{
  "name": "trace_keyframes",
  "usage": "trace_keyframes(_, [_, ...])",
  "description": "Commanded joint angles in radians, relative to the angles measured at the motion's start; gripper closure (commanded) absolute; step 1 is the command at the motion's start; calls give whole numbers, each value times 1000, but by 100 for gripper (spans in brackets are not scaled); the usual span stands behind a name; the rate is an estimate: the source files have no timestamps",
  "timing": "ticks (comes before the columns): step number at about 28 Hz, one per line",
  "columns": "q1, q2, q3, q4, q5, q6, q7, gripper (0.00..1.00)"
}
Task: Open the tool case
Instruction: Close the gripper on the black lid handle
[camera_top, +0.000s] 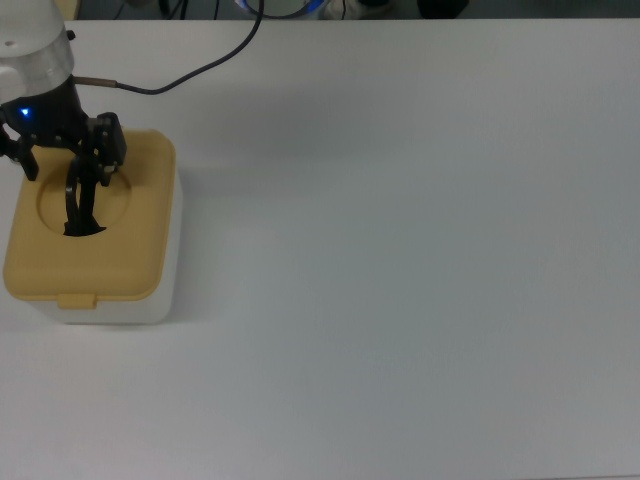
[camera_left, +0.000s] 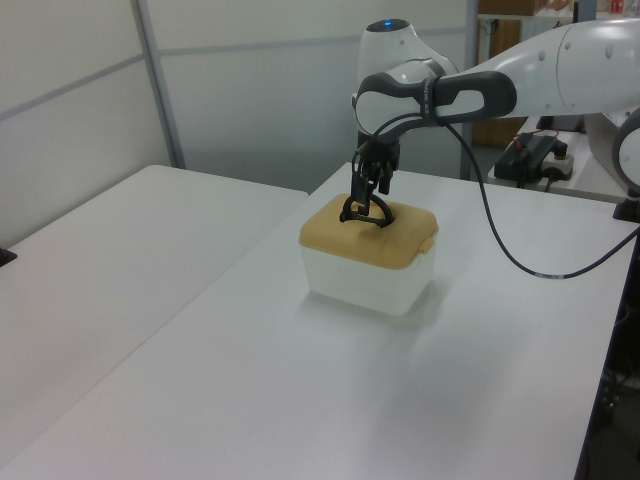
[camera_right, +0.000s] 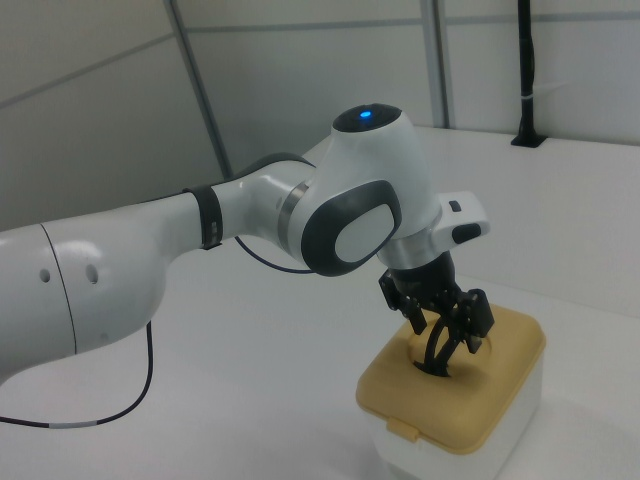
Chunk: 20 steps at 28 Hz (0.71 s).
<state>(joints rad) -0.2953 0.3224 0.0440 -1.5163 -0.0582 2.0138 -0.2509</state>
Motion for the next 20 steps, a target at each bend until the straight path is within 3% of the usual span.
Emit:
trace_keyframes(1, [7, 4, -1, 22, 1, 2, 21, 41])
trace_keyframes(9, [7, 4, 2, 22, 6, 2, 13, 98])
trace_keyframes(20, [10, 1, 5, 19, 5, -6, 18, 100])
